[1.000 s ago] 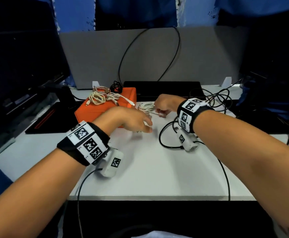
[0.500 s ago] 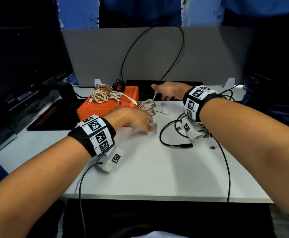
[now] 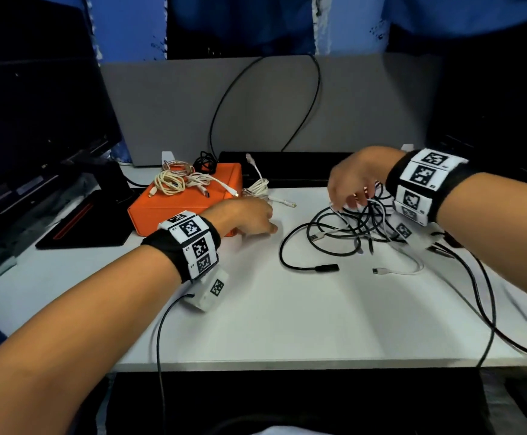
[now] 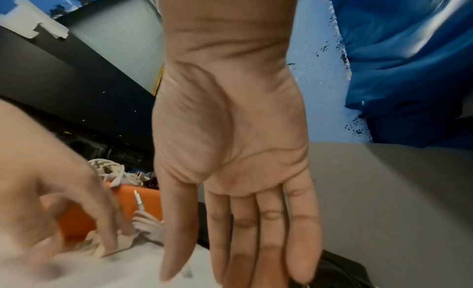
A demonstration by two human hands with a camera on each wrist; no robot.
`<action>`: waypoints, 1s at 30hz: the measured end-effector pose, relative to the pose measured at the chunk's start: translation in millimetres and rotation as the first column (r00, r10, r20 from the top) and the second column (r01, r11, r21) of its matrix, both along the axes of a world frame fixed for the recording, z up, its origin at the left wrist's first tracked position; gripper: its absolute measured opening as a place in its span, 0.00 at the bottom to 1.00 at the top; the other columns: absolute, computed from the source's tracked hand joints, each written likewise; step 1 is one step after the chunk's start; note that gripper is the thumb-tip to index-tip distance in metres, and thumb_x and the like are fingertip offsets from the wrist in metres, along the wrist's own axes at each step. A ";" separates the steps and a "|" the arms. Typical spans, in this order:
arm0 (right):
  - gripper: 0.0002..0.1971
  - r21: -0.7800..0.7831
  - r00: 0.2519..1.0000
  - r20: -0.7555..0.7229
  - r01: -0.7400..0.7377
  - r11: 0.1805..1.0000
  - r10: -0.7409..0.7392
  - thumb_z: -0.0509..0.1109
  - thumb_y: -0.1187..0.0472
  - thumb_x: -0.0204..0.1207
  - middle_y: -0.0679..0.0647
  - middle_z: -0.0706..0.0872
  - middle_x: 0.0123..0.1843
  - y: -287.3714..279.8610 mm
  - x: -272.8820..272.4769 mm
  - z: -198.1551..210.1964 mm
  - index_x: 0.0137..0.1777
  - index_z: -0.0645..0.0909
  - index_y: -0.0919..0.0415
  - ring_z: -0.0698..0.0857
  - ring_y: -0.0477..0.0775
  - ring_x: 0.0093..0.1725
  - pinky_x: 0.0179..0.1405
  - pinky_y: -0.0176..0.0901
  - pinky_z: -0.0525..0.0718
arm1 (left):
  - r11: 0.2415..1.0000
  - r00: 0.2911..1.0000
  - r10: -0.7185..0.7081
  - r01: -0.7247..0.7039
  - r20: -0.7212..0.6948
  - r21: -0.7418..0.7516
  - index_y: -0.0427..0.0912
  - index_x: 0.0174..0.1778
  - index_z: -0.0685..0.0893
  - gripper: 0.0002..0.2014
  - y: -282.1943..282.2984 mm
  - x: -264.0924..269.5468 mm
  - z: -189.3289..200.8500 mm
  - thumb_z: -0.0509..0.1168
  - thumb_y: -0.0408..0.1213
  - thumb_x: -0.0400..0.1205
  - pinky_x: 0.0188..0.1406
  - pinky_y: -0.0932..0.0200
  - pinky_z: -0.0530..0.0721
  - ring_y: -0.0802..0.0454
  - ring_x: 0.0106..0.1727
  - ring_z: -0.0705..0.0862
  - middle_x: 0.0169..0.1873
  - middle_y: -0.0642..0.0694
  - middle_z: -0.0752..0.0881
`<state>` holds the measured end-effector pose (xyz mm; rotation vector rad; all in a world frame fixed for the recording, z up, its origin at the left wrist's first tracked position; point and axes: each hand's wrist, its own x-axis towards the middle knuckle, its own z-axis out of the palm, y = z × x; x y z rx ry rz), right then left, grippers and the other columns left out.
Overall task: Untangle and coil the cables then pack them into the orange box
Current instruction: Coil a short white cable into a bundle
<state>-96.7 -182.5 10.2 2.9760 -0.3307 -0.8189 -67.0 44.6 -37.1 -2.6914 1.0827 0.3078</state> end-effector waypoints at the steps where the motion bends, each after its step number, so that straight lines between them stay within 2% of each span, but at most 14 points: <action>1: 0.17 -0.029 0.998 -0.056 0.007 1.000 -0.009 0.74 0.52 0.83 0.57 0.92 0.47 -1.9 -6.4 -4.4 0.65 0.85 0.63 0.89 0.59 0.41 0.56 0.57 0.90 | 1.000 1.000 0.007 -0.007 0.001 -0.004 0.38 0.76 0.78 0.26 -1.7 0.7 -0.5 0.58 0.53 0.90 0.71 0.47 0.78 0.40 0.72 0.79 0.74 0.40 0.80; 4: 0.24 -0.076 0.989 -0.145 0.003 0.997 -0.014 0.77 0.53 0.81 0.59 0.90 0.49 -4.9 -22.5 -17.8 0.73 0.80 0.61 0.87 0.60 0.42 0.47 0.51 0.89 | 1.000 1.000 0.009 -0.010 0.023 0.012 0.38 0.75 0.79 0.26 -6.2 0.0 -0.6 0.57 0.53 0.90 0.71 0.46 0.79 0.39 0.72 0.79 0.74 0.39 0.80; 8: 0.28 -0.057 0.991 -0.131 -0.023 0.998 0.015 0.80 0.52 0.79 0.60 0.89 0.50 -9.6 -31.1 -33.3 0.75 0.77 0.61 0.86 0.59 0.41 0.44 0.51 0.90 | 0.998 0.996 -0.060 0.062 0.068 -0.030 0.36 0.68 0.85 0.25 -17.8 -7.6 2.0 0.57 0.54 0.90 0.65 0.43 0.83 0.38 0.65 0.83 0.66 0.39 0.85; 11: 0.22 -0.059 0.996 -0.080 -0.055 0.997 0.051 0.80 0.53 0.78 0.61 0.90 0.52 -9.5 -30.6 -40.9 0.68 0.82 0.63 0.88 0.58 0.40 0.44 0.52 0.92 | 0.990 0.993 -0.116 0.118 0.030 -0.077 0.37 0.69 0.84 0.27 -33.0 -16.7 1.4 0.57 0.56 0.90 0.64 0.44 0.83 0.40 0.64 0.83 0.65 0.41 0.86; 13: 0.17 -0.041 0.997 0.009 -0.070 0.997 0.070 0.80 0.55 0.78 0.59 0.90 0.49 -7.8 -29.9 -45.1 0.62 0.84 0.62 0.87 0.57 0.37 0.38 0.49 0.90 | 0.985 0.992 -0.126 0.126 0.006 -0.114 0.42 0.75 0.79 0.26 -43.2 -23.8 -1.4 0.59 0.58 0.89 0.64 0.47 0.82 0.41 0.67 0.81 0.67 0.45 0.84; 15: 0.13 -0.041 0.991 0.088 -0.101 0.994 0.104 0.79 0.56 0.78 0.60 0.90 0.51 -7.0 -28.1 -49.0 0.57 0.85 0.61 0.85 0.56 0.35 0.34 0.46 0.88 | 0.984 0.991 -0.133 0.134 0.014 -0.114 0.43 0.75 0.78 0.25 -51.9 -27.5 -6.6 0.62 0.55 0.88 0.59 0.49 0.83 0.41 0.65 0.82 0.64 0.44 0.84; 18: 0.08 -0.069 0.986 0.083 -0.142 0.988 0.147 0.77 0.58 0.79 0.62 0.91 0.54 -6.6 -26.1 -51.0 0.52 0.85 0.60 0.86 0.57 0.37 0.40 0.50 0.90 | 0.990 0.991 -0.132 0.134 0.032 -0.050 0.39 0.70 0.80 0.18 -60.9 -24.3 -16.9 0.65 0.42 0.86 0.45 0.51 0.81 0.40 0.59 0.83 0.61 0.40 0.85; 20: 0.04 -0.071 0.980 0.081 -0.179 0.981 0.184 0.75 0.58 0.80 0.58 0.90 0.54 -5.8 -26.9 -45.8 0.49 0.84 0.58 0.88 0.59 0.44 0.47 0.54 0.90 | 0.993 0.994 -0.111 0.112 0.025 -0.024 0.39 0.66 0.82 0.15 -62.7 -19.5 -20.5 0.65 0.35 0.84 0.45 0.50 0.84 0.39 0.57 0.85 0.60 0.39 0.86; 21: 0.03 -0.080 0.971 0.109 -0.204 0.976 0.212 0.73 0.58 0.81 0.54 0.89 0.53 -5.7 -28.6 -40.7 0.49 0.84 0.57 0.87 0.59 0.49 0.50 0.54 0.89 | 0.995 0.995 -0.093 0.094 0.022 -0.039 0.39 0.66 0.82 0.15 -62.9 -17.2 -20.6 0.65 0.35 0.83 0.47 0.49 0.86 0.39 0.57 0.85 0.61 0.39 0.86; 24: 0.07 -0.069 0.922 0.272 -0.267 0.961 0.276 0.69 0.57 0.85 0.44 0.85 0.44 -10.7 -33.1 -20.5 0.44 0.80 0.51 0.83 0.53 0.49 0.50 0.49 0.81 | 0.964 0.999 -0.035 0.037 0.012 -0.262 0.39 0.73 0.78 0.24 -63.2 -16.0 -13.1 0.68 0.48 0.85 0.55 0.49 0.85 0.39 0.64 0.84 0.64 0.41 0.84; 26: 0.08 0.011 0.899 0.346 -0.291 0.957 0.269 0.68 0.57 0.85 0.44 0.90 0.39 -13.9 -37.5 -4.5 0.43 0.80 0.49 0.85 0.50 0.44 0.48 0.47 0.81 | 0.878 0.999 -0.017 0.031 0.034 -0.478 0.39 0.78 0.73 0.29 -61.4 -14.9 -3.3 0.67 0.53 0.86 0.62 0.47 0.83 0.38 0.68 0.82 0.69 0.38 0.81; 27: 0.07 0.063 0.890 0.377 -0.298 0.952 0.254 0.69 0.58 0.85 0.45 0.91 0.37 -14.9 -40.4 3.2 0.44 0.81 0.49 0.85 0.48 0.42 0.45 0.45 0.80 | 0.848 0.998 -0.017 0.050 0.067 -0.528 0.41 0.82 0.70 0.31 -60.7 -14.4 2.4 0.64 0.55 0.87 0.65 0.44 0.82 0.38 0.70 0.80 0.72 0.37 0.78; 29: 0.05 0.137 0.855 0.463 -0.328 0.935 0.232 0.70 0.58 0.85 0.46 0.89 0.35 -13.6 -48.6 18.5 0.46 0.84 0.51 0.83 0.46 0.36 0.40 0.39 0.77 | 0.830 0.991 -0.059 0.118 0.124 -0.544 0.43 0.81 0.70 0.28 -60.1 -13.8 14.9 0.60 0.55 0.89 0.66 0.40 0.82 0.38 0.69 0.81 0.71 0.37 0.79; 30: 0.04 0.162 0.823 0.524 -0.348 0.923 0.218 0.71 0.58 0.85 0.46 0.87 0.36 -12.4 -52.6 25.4 0.48 0.85 0.53 0.82 0.45 0.35 0.38 0.35 0.76 | 0.812 0.987 -0.099 0.152 0.125 -0.563 0.43 0.76 0.75 0.23 -59.9 -14.9 20.7 0.59 0.54 0.90 0.62 0.42 0.84 0.40 0.63 0.84 0.64 0.39 0.83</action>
